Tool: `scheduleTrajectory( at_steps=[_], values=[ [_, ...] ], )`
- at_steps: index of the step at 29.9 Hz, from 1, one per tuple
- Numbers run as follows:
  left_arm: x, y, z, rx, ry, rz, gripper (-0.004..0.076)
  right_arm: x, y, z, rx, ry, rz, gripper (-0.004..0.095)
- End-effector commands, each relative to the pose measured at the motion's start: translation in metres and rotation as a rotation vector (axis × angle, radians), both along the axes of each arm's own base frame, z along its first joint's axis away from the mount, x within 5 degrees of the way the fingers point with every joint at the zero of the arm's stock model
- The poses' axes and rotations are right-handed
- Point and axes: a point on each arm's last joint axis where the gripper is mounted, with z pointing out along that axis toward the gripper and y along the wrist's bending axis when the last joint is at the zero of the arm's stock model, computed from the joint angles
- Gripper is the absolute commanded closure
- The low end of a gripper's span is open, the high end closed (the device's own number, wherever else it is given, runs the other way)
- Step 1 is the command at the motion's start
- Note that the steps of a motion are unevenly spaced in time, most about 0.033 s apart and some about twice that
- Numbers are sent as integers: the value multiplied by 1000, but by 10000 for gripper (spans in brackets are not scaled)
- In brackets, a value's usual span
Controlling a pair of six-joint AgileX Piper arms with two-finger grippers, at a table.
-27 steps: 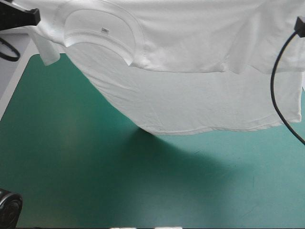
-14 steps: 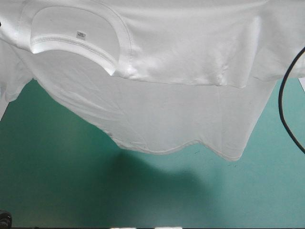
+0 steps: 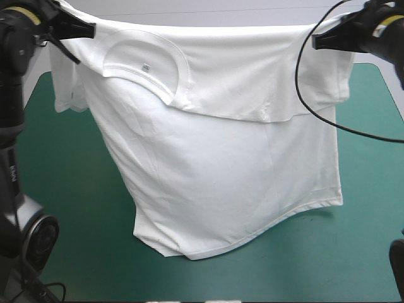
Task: Fold the cloth
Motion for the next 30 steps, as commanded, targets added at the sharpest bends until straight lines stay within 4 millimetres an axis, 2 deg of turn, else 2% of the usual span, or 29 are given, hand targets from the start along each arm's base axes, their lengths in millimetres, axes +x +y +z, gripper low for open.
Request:
scheduleTrajectory(
  at_steps=[1, 5, 6, 7, 9, 14, 19, 20, 22, 24, 26, 27, 29, 30],
  values=[
    [30, -3, -19, 55, 53, 57, 732, 34, 4, -9, 1, -80, -8, 927],
    [81, -15, -64, 122, 170, 91, 732, 90, 15, -53, -11, -1, 2, 927],
    [89, -17, -71, 126, 180, 89, 732, 105, 17, -66, -13, 13, 4, 927],
    [108, -23, -87, 137, 195, 78, 732, 119, 20, -78, -17, 28, 7, 926],
    [132, -32, -109, 133, 197, 64, 732, 143, 24, -104, -17, 54, 7, 927],
    [184, -51, -164, 136, 178, 18, 732, 185, 32, -155, -26, 89, 17, 927],
    [215, -62, -209, 127, 189, -3, 732, 208, 37, -191, -33, 121, 24, 915],
    [219, -63, -215, 87, 189, 8, 731, 210, 37, -194, -28, 120, 26, 885],
    [225, -65, -227, 16, 198, 21, 706, 213, 38, -197, -9, 111, 19, 749],
    [228, -64, -234, -23, 218, 4, 638, 214, 38, -198, -8, 109, 17, 503],
    [230, -60, -237, -80, 240, -4, 519, 214, 35, -197, -8, 114, 11, 245],
    [229, -57, -237, -101, 253, -2, 464, 213, 34, -197, -10, 133, 7, 147],
    [223, -50, -230, -106, 296, 23, 325, 209, 32, -197, -20, 190, -7, 58],
    [219, -48, -227, -92, 321, 31, 290, 205, 31, -195, -24, 223, -14, 60]
  ],
)
